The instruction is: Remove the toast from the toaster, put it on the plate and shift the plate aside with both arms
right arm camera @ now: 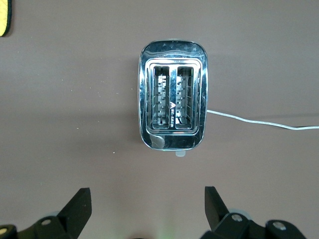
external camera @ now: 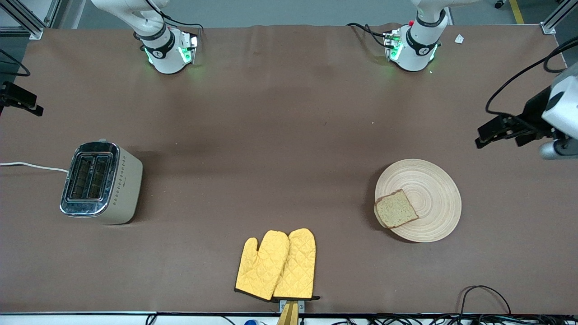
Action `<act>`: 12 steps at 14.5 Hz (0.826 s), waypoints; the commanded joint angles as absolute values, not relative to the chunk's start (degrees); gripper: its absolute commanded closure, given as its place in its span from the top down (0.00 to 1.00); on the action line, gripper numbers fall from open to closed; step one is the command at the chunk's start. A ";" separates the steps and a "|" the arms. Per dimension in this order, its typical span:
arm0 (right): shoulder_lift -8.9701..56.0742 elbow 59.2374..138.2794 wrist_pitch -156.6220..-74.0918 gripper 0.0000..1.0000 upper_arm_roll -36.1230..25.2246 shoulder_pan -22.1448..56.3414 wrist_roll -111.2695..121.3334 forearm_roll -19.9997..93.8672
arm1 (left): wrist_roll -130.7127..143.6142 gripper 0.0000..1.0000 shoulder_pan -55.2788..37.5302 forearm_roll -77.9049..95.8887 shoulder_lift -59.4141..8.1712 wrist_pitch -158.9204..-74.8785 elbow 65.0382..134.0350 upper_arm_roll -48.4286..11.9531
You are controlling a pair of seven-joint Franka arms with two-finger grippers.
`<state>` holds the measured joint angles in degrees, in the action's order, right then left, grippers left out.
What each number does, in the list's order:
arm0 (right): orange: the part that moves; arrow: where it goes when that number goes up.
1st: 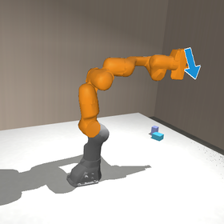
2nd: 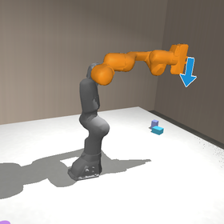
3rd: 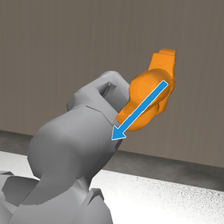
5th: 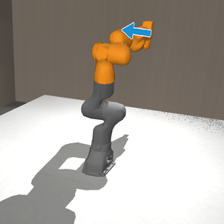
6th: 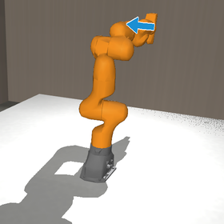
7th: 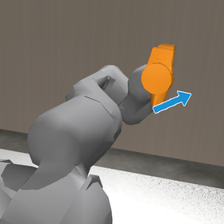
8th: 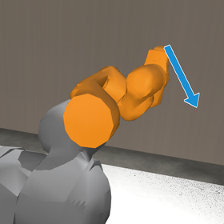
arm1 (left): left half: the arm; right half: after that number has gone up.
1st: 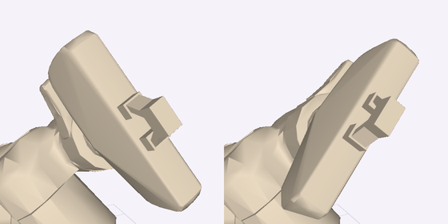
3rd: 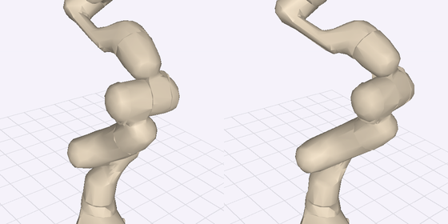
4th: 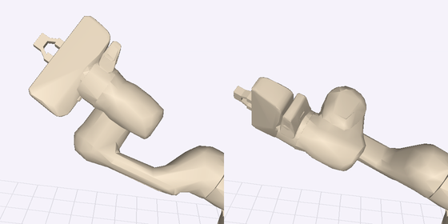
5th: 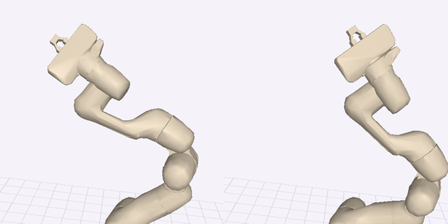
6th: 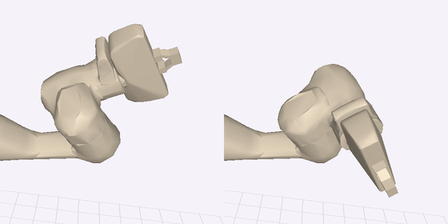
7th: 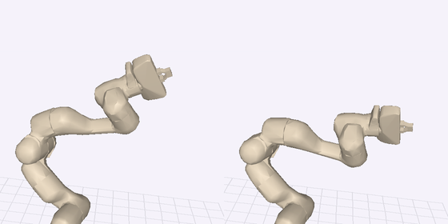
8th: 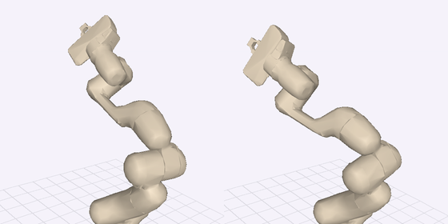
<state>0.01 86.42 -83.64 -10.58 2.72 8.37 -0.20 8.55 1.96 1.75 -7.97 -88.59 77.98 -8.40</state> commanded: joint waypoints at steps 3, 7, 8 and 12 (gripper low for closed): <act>-0.18 86.22 -83.58 1.00 -9.93 1.93 8.53 -0.35 | 5.89 1.00 -3.86 0.97 4.46 -88.86 91.65 -2.38; -0.18 86.31 -83.58 1.00 -9.93 1.93 8.53 -0.26 | 4.48 1.00 -7.03 -3.15 9.57 -89.12 96.67 -1.84; -0.18 86.31 -83.58 1.00 -9.93 1.93 8.53 -0.26 | 4.22 1.00 -7.03 -2.99 9.67 -89.03 96.68 -2.02; -0.18 86.31 -83.67 1.00 -9.93 2.02 8.53 -0.26 | 0.00 1.00 -6.50 -2.55 9.41 -88.86 96.24 -1.23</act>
